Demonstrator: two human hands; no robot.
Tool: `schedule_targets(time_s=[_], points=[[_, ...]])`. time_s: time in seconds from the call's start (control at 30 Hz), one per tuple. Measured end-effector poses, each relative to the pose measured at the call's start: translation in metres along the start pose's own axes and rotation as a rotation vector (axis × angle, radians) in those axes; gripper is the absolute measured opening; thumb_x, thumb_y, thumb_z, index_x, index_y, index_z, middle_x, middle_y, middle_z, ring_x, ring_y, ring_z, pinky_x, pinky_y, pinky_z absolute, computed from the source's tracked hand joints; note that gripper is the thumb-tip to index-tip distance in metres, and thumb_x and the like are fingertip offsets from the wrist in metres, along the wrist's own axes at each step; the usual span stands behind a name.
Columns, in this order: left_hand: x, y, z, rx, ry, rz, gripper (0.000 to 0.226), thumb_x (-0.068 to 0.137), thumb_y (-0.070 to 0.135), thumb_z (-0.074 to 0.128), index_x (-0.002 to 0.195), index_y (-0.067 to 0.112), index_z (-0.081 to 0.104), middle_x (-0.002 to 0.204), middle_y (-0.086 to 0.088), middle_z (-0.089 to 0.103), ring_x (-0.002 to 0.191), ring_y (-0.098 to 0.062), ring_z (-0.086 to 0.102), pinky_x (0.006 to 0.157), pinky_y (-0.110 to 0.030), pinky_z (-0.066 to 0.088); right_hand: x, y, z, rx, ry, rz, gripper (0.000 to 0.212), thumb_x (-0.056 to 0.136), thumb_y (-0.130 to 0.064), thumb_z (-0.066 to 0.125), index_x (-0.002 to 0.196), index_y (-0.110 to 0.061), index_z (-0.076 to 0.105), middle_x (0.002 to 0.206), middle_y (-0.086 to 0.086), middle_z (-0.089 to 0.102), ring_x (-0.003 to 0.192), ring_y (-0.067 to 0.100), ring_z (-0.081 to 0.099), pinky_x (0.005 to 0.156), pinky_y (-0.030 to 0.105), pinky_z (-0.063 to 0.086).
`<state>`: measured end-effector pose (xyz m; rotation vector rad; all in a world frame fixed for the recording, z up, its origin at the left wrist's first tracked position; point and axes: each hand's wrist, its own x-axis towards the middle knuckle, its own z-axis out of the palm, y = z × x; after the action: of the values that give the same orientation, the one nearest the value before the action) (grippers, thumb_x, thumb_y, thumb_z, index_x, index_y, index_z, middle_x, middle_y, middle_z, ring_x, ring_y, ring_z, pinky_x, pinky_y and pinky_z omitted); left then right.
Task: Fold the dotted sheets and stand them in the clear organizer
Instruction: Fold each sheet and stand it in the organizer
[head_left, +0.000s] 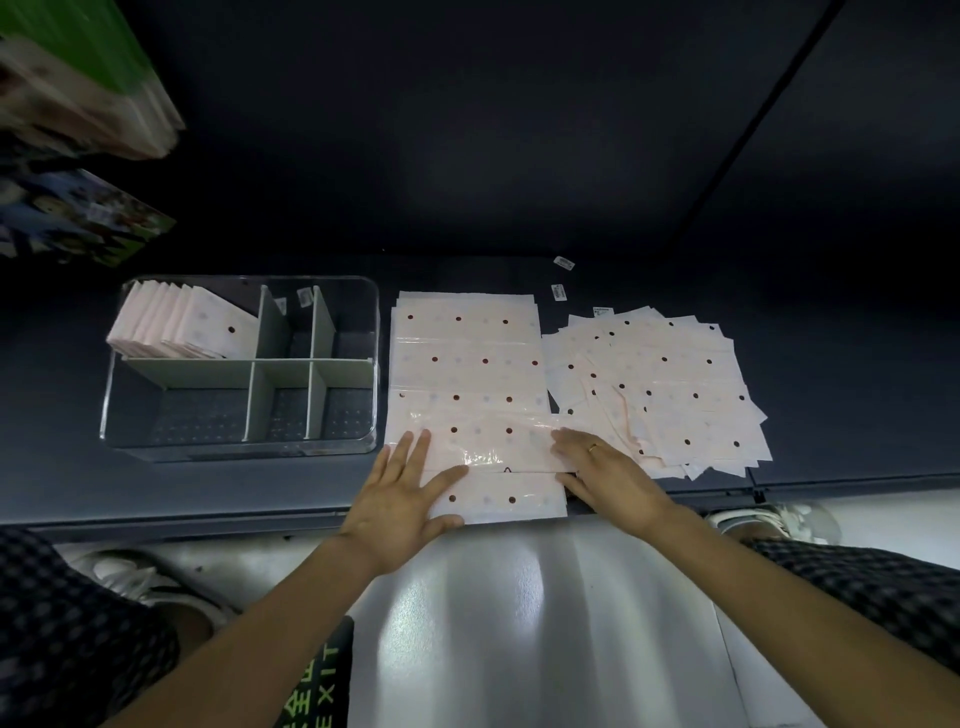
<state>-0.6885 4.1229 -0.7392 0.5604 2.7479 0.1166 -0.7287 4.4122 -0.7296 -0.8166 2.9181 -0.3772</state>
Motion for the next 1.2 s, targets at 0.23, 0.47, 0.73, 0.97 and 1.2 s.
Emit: schedule_targets(time_s=[0.23,0.47,0.73,0.97,1.2], points=[[0.004,0.018,-0.009,-0.036,0.077,-0.092,0.051,0.095,0.056,0.033,0.142,0.036,0.03,0.158,-0.008,0.002,0.146,-0.027,-0.007,0.115,-0.047,-0.008,0.011,0.001,-0.018,-0.238,0.093,-0.248,0.031,0.048,0.003,0.083,0.076,-0.004,0.07,0.079,0.006,0.07,0.07,0.022,0.068,0.04,0.027,0.05],[0.007,0.045,-0.009,-0.165,0.223,-0.015,0.051,0.095,0.042,0.047,0.14,0.023,0.038,0.136,0.002,0.041,0.121,-0.021,0.04,0.099,-0.031,0.031,0.003,-0.036,-0.034,-0.175,0.157,-0.457,0.007,0.07,-0.017,0.071,0.072,-0.012,0.066,0.08,-0.001,0.069,0.072,0.021,0.065,0.06,0.026,0.052],[-0.007,0.057,-0.005,-0.217,0.35,0.016,0.046,0.04,0.015,0.094,0.082,0.021,0.075,0.081,0.005,0.069,0.07,-0.015,0.067,0.053,-0.016,0.05,-0.017,-0.064,-0.015,0.072,-0.291,-0.282,0.08,0.078,-0.068,0.049,0.142,-0.021,0.036,0.143,-0.006,0.044,0.133,0.01,0.037,0.112,0.023,0.021],[-0.017,0.053,0.006,-0.574,0.373,-0.111,0.028,0.096,0.021,0.052,0.12,0.016,0.065,0.129,-0.001,0.058,0.121,-0.015,0.052,0.099,-0.017,0.037,-0.015,-0.034,-0.007,0.113,-0.375,-0.194,0.08,0.083,-0.047,0.064,0.148,-0.03,0.021,0.149,-0.01,0.032,0.138,0.008,0.024,0.105,0.012,0.014],[-0.014,0.047,0.013,-0.72,0.438,-0.24,0.02,0.091,0.005,0.058,0.102,0.013,0.073,0.108,0.003,0.063,0.099,-0.017,0.045,0.085,-0.006,0.031,0.019,-0.048,-0.003,0.413,-0.267,0.057,0.034,0.083,-0.005,0.063,0.116,-0.015,0.067,0.103,-0.01,0.061,0.103,0.012,0.047,0.089,0.022,0.04]])
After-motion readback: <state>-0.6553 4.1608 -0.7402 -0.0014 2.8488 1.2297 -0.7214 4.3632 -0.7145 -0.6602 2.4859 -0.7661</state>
